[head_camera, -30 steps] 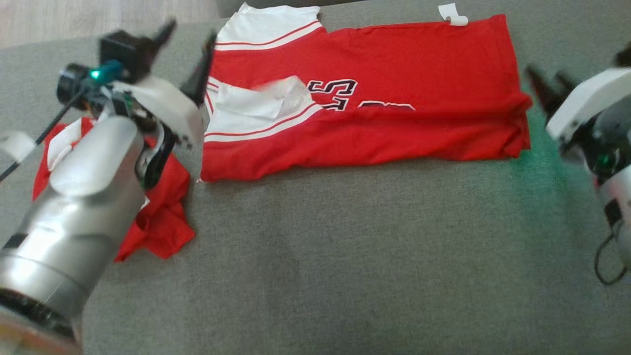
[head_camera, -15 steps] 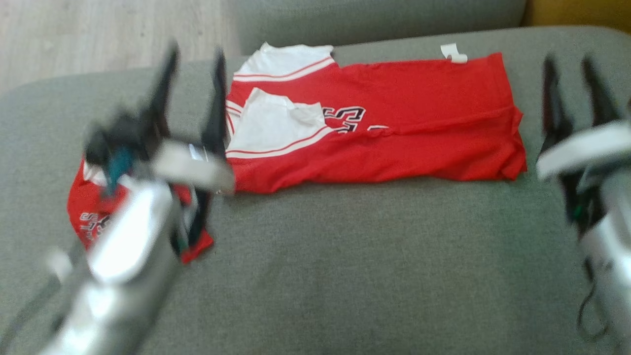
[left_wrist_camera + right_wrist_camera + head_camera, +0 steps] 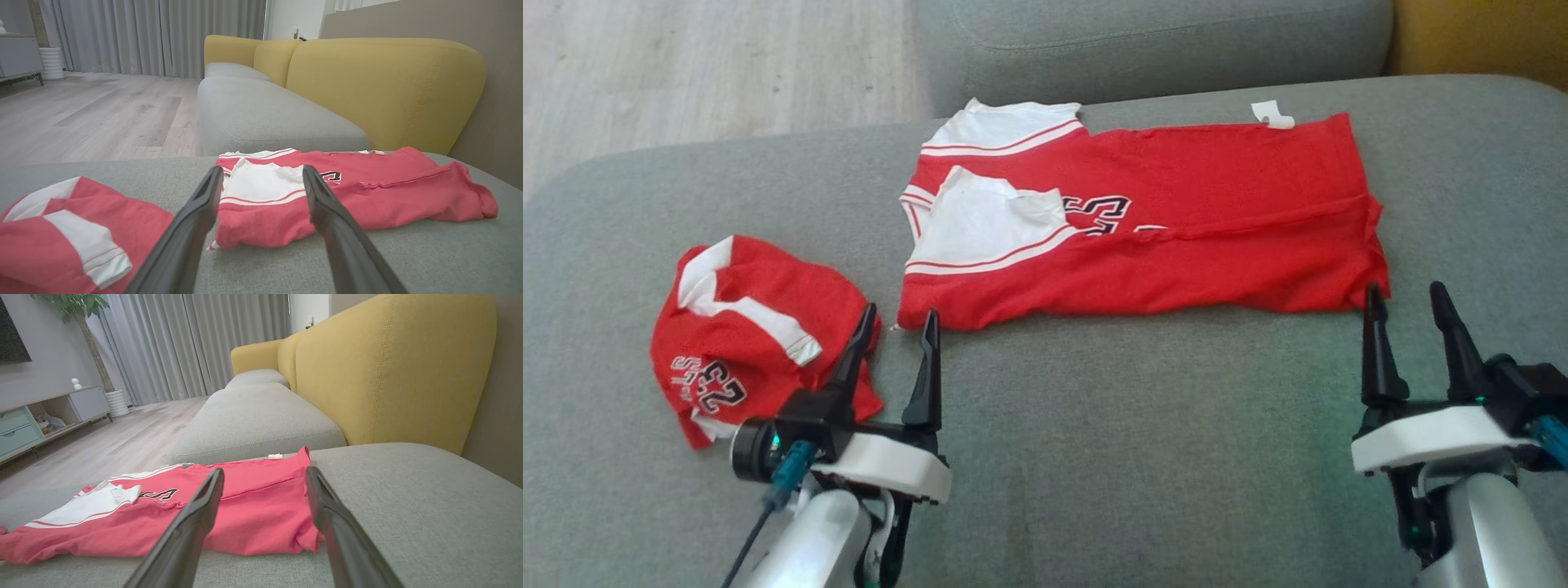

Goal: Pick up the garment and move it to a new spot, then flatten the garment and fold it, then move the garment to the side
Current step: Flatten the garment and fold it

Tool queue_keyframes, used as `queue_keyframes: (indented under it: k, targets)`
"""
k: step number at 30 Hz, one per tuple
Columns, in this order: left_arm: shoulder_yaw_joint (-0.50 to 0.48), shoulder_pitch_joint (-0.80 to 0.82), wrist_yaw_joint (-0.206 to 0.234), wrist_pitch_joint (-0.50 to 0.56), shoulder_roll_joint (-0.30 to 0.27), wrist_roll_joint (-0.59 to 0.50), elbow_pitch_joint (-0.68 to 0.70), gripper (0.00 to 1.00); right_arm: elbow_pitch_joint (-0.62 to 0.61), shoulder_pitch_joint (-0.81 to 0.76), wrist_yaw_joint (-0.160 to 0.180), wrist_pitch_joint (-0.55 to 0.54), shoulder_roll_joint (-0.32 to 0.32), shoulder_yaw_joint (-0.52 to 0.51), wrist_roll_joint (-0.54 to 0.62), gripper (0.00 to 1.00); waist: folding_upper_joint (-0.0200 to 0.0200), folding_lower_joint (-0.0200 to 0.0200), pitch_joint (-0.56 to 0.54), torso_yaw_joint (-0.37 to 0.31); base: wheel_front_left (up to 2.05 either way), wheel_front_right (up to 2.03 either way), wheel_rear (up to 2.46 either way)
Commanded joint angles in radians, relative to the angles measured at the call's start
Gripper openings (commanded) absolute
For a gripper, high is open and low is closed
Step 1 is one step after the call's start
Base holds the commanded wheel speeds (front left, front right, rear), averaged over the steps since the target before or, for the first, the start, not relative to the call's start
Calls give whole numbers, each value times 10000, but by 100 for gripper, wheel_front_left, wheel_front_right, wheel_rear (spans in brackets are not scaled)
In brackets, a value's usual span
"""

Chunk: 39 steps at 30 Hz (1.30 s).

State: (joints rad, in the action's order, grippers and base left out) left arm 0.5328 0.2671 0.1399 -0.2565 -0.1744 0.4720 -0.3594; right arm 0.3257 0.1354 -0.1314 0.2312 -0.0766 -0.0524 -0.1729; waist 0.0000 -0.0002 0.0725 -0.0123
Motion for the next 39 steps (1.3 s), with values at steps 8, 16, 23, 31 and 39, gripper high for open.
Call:
queue_keyframes:
  k: [8,16,23,31,39]
  targets:
    - [-653,1111,-160,414,62,-220,-1189,100,-1570,52,7,-612,239,141,228,100,0,2,481,-666,0,0,0]
    - [-855,2037,19,1172,79,12,-2944,100,-2328,213,7,-917,260,297,-298,100,0,2,995,-1132,0,0,0]
    - [-906,2499,141,1233,82,39,-3957,100,-2588,233,7,-1017,262,372,-389,100,0,2,1169,-1344,0,0,0]
    - [-724,2885,-102,1846,239,181,-5103,72,-2886,305,7,-1068,263,320,-511,100,0,2,1339,-1560,0,0,0]
    - [-759,3175,-358,567,504,240,-4811,0,-3087,511,7,-1577,263,-283,144,100,0,2,1196,-1290,0,0,0]
